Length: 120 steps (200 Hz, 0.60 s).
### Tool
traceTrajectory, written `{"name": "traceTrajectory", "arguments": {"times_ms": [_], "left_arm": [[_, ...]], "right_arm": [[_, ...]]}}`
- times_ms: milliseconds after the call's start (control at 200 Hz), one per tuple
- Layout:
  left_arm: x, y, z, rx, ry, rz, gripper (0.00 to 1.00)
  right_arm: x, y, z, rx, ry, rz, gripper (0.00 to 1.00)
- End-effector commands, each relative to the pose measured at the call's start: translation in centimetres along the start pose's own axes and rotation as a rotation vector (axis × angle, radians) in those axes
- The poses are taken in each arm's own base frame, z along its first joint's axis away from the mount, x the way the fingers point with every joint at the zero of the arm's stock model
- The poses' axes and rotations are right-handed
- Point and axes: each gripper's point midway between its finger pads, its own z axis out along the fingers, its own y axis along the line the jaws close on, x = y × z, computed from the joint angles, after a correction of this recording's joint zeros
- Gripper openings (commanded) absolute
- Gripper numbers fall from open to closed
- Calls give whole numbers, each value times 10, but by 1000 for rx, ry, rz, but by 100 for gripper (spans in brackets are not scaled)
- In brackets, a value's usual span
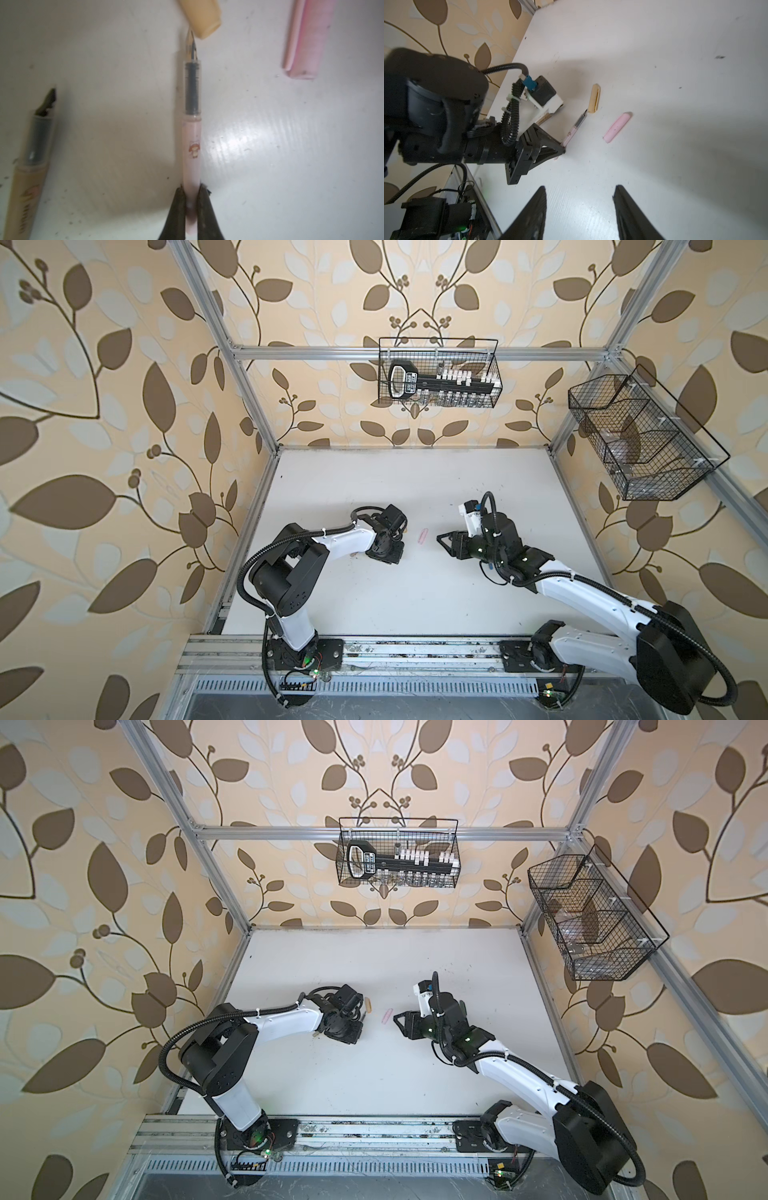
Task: Insert the pens into the pen caps
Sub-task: 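Grasp the pink pen with the left gripper while the right gripper moves inward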
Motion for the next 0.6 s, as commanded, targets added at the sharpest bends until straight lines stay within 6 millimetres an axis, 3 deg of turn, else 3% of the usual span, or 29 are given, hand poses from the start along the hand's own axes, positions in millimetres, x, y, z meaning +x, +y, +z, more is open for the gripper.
{"name": "traceTrajectory", "arguments": {"times_ms": [0, 140, 295, 455, 475, 595], "left_arm": [[-16, -22, -17, 113, -98, -8, 0], [-27, -40, -40, 200, -210, 28, 0], [-28, -60, -63, 317, -292, 70, 2], [-17, -64, -62, 350, -277, 83, 2], [-20, -67, -72, 366, -303, 92, 2], [-16, -73, -75, 395, -312, 110, 2]], "right_arm": [[8, 7, 14, -62, -22, 69, 54], [19, 14, 32, -132, -10, 131, 55], [17, 25, 46, -217, -18, 159, 56], [7, 38, 50, -300, -55, 166, 57], [6, 39, 50, -305, -60, 166, 57], [1, 40, 52, -303, -74, 170, 58]]}}
